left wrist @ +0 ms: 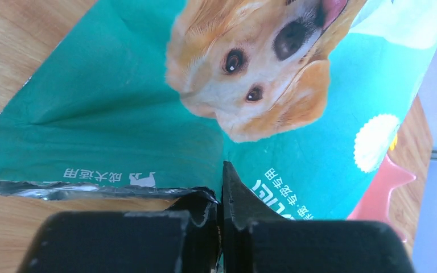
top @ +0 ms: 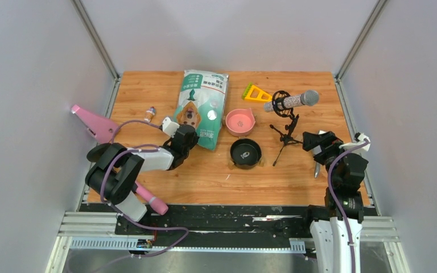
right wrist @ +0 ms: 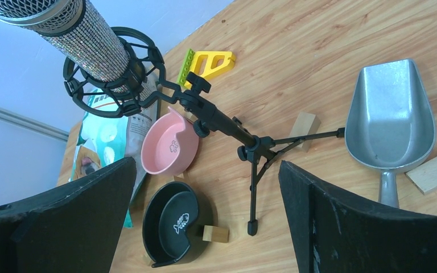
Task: Serve the pet food
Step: Adjust the pet food bag at the center of the board.
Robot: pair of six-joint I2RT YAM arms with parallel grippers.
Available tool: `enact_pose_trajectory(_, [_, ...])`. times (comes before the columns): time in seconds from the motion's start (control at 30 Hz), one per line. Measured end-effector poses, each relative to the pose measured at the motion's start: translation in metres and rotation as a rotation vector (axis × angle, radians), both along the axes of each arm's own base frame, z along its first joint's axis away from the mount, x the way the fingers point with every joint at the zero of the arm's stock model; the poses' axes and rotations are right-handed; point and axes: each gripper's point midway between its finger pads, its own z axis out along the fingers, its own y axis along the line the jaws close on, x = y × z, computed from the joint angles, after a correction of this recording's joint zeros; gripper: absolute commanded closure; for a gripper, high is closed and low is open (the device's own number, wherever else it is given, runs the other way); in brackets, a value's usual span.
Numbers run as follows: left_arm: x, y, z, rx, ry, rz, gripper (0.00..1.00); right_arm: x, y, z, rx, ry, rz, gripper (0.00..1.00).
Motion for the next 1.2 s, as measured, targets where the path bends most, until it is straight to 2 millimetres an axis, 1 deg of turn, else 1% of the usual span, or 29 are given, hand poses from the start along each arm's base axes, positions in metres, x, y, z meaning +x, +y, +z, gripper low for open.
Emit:
enact_pose_trajectory(0.13, [0.000,0.001,0.004,0.020,-0.002,-0.008,1.00,0.000,0.000,0.001,0.000,-0.003,0.000,0.00])
enact_pose_trajectory(0.2, [-0.003,0.005,0.014,0.033,-0.008,-0.013,1.00,0.000,0.000,0.000,0.000,-0.002,0.000,0.00])
enact_pose_trajectory(0.27, [-0.010,0.010,0.033,0.052,-0.024,-0.027,1.00,0.000,0.000,0.000,0.000,-0.002,0.000,0.00])
enact_pose_trajectory(0.33, [-0.020,0.017,0.052,0.071,-0.041,-0.053,1.00,0.000,0.000,0.000,0.000,-0.001,0.000,0.00])
enact_pose_trajectory(0.4, [-0.039,0.024,0.070,0.087,-0.049,-0.094,1.00,0.000,0.000,0.000,0.000,0.001,0.001,0.00])
enact_pose_trajectory(0.43, [-0.050,0.028,0.075,0.095,-0.048,-0.113,1.00,0.000,0.000,-0.001,0.001,0.003,0.001,0.00])
enact_pose_trajectory(0.5, [-0.077,0.040,0.078,0.115,-0.025,-0.155,1.00,0.001,0.000,-0.002,0.002,0.009,0.002,0.00])
enact_pose_trajectory(0.6, [-0.119,0.058,0.074,0.131,0.021,-0.198,1.00,0.002,0.000,-0.003,0.003,0.015,0.003,0.00])
enact_pose_trajectory(0.73, [-0.162,0.076,0.083,0.147,0.043,-0.257,1.00,0.002,0.000,-0.004,0.004,0.016,0.004,0.00])
enact_pose_trajectory(0.8, [-0.178,0.082,0.096,0.163,0.040,-0.294,1.00,0.002,0.000,-0.003,0.003,0.014,0.004,0.00])
enact_pose_trajectory(0.83, [-0.184,0.084,0.108,0.169,0.029,-0.317,1.00,0.003,0.000,-0.003,0.004,0.012,0.004,0.00])
enact_pose_trajectory(0.9, [-0.191,0.084,0.132,0.177,-0.003,-0.355,1.00,0.003,0.000,-0.001,0.004,0.006,0.004,0.00])
enact_pose_trajectory(0.97, [-0.193,0.081,0.160,0.183,-0.045,-0.390,1.00,0.003,0.000,-0.001,0.005,0.003,0.004,0.00])
enact_pose_trajectory(1.07, [-0.186,0.071,0.196,0.202,-0.100,-0.448,1.00,0.003,0.000,-0.001,0.004,-0.001,0.004,0.00])
enact_pose_trajectory(1.17, [-0.173,0.057,0.214,0.225,-0.123,-0.505,1.00,0.003,0.000,-0.001,0.004,-0.005,0.004,0.00])
enact_pose_trajectory(1.2, [-0.166,0.051,0.219,0.236,-0.128,-0.523,1.00,0.002,0.000,-0.001,0.003,-0.007,0.004,0.00])
